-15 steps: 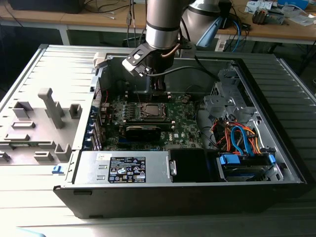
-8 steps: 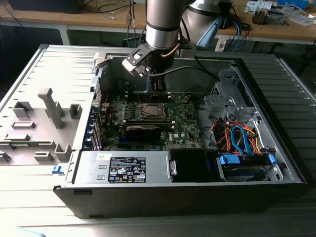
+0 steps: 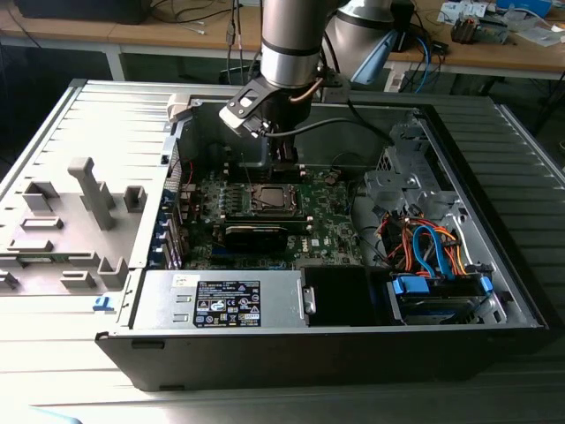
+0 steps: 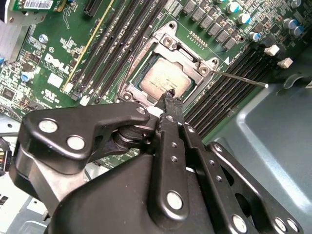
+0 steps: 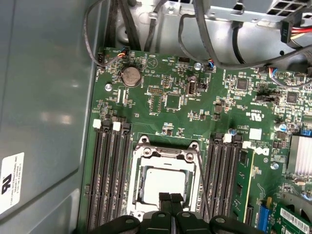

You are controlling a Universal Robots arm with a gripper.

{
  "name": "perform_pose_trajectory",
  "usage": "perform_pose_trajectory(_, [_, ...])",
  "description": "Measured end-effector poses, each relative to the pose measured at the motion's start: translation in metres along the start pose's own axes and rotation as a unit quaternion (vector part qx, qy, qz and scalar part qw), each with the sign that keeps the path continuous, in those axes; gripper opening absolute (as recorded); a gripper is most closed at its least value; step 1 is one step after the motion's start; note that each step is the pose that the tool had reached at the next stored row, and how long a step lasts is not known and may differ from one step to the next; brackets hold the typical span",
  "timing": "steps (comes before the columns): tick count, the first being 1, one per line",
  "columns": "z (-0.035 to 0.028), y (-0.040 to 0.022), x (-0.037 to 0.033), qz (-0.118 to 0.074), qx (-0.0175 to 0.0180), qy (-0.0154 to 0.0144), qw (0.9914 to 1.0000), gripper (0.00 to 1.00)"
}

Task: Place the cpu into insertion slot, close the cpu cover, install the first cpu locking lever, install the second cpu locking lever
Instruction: 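Install the first cpu locking lever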

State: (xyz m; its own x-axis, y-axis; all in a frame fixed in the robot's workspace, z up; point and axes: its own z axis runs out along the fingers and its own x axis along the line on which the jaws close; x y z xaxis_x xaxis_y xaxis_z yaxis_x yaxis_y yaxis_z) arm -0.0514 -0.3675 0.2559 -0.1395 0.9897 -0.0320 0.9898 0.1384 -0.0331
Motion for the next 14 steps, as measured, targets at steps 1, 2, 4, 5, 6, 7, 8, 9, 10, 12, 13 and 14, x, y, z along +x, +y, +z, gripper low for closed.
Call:
perform_pose_trajectory(1, [0.0, 0.0, 0.0, -0.004, -0.0002, -0.0001, 0.99999, 0.11])
perform_pose_trajectory(2, [0.0, 0.0, 0.0, -0.008, -0.0003, -0.0003, 0.99997, 0.11])
perform_pose_trajectory(4, [0.0, 0.0, 0.0, -0.019, -0.0006, -0.0006, 0.99982, 0.11])
perform_pose_trajectory(5, [0.0, 0.0, 0.0, -0.023, -0.0007, -0.0007, 0.99973, 0.11])
perform_pose_trajectory(6, [0.0, 0.0, 0.0, -0.027, -0.0009, -0.0009, 0.99964, 0.11])
perform_pose_trajectory(7, [0.0, 0.0001, 0.0, -0.033, -0.0011, -0.0011, 0.99945, 0.11])
perform_pose_trajectory(8, [0.0, 0.0, 0.0, -0.037, -0.0012, -0.0012, 0.99932, 0.11])
perform_pose_trajectory(9, [0.0, 0.0001, 0.0, -0.04, -0.0013, -0.0013, 0.9992, 0.11])
perform_pose_trajectory(10, [0.0, 0.0, 0.0, -0.045, -0.0014, -0.0015, 0.99898, 0.11])
perform_pose_trajectory(12, [0.0, 0.0, 0.0, -0.057, -0.0018, -0.0018, 0.99835, 0.11])
perform_pose_trajectory(13, [0.0, 0.0001, 0.0, -0.062, -0.002, -0.002, 0.99807, 0.11])
perform_pose_trajectory(14, [0.0, 0.0001, 0.0, -0.065, -0.0021, -0.0021, 0.99786, 0.11])
